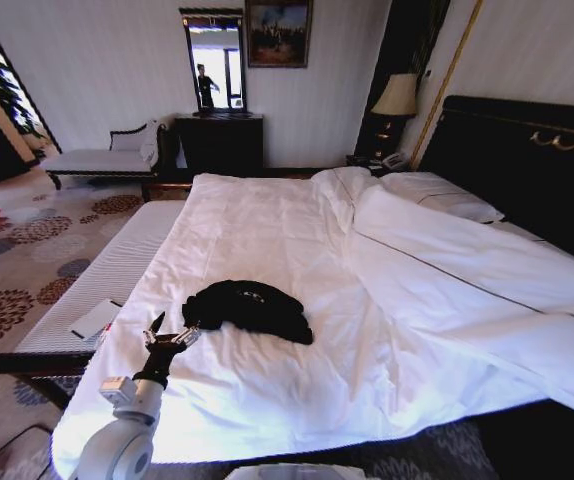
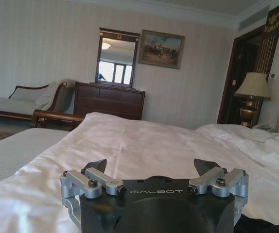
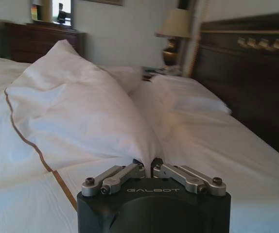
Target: Fold the clothes on the bed.
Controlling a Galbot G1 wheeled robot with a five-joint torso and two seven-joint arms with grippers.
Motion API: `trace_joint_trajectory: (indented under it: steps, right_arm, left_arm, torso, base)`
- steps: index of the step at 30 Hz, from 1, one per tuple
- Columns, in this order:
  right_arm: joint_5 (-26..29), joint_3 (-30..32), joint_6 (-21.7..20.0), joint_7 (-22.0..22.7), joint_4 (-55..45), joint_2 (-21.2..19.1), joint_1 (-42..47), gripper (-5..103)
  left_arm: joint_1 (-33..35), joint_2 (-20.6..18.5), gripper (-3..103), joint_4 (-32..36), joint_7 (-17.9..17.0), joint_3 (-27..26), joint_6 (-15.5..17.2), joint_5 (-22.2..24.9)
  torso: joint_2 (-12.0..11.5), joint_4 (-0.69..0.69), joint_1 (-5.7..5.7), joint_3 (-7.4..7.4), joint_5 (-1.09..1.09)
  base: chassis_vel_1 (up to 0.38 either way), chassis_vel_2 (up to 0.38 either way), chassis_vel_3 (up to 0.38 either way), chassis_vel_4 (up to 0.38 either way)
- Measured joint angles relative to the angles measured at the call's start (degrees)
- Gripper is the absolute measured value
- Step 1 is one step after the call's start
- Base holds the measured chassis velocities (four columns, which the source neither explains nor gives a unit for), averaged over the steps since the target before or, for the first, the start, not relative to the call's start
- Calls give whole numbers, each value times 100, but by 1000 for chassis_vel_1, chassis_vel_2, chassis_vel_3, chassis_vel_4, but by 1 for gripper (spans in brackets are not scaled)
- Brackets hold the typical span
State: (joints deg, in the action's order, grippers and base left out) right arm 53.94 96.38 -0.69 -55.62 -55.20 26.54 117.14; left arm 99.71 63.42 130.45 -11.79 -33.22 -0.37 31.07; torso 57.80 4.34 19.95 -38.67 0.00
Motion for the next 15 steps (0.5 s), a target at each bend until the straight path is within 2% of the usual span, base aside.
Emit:
trace_joint_trajectory:
  steps: [8,9,12,15]
  right_arm:
    - [-113,213,264,17,76,721,250,2]
    - [-147,281,310,29,64,946,283,2]
    - [-155,332,329,44,34,1126,306,2]
    - [-141,403,343,127,-270,1730,487,2]
  left_arm:
    - [16,-35,100,-54,21,3,-31,15]
    - [-6,-39,100,-64,21,30,-33,16]
    - [-27,-40,100,-68,21,56,-34,16]
    - [-63,-44,100,-71,16,110,-34,15]
  torso:
    - [0,-4,0,0,1]
    - [0,-4,0,0,1]
    - [0,-4,0,0,0]
    - [0,-5,1,0,1]
  base:
    - [0,0,0,0]
    - [0,0,0,0]
    - [0,0,0,0]
    - [0,0,0,0]
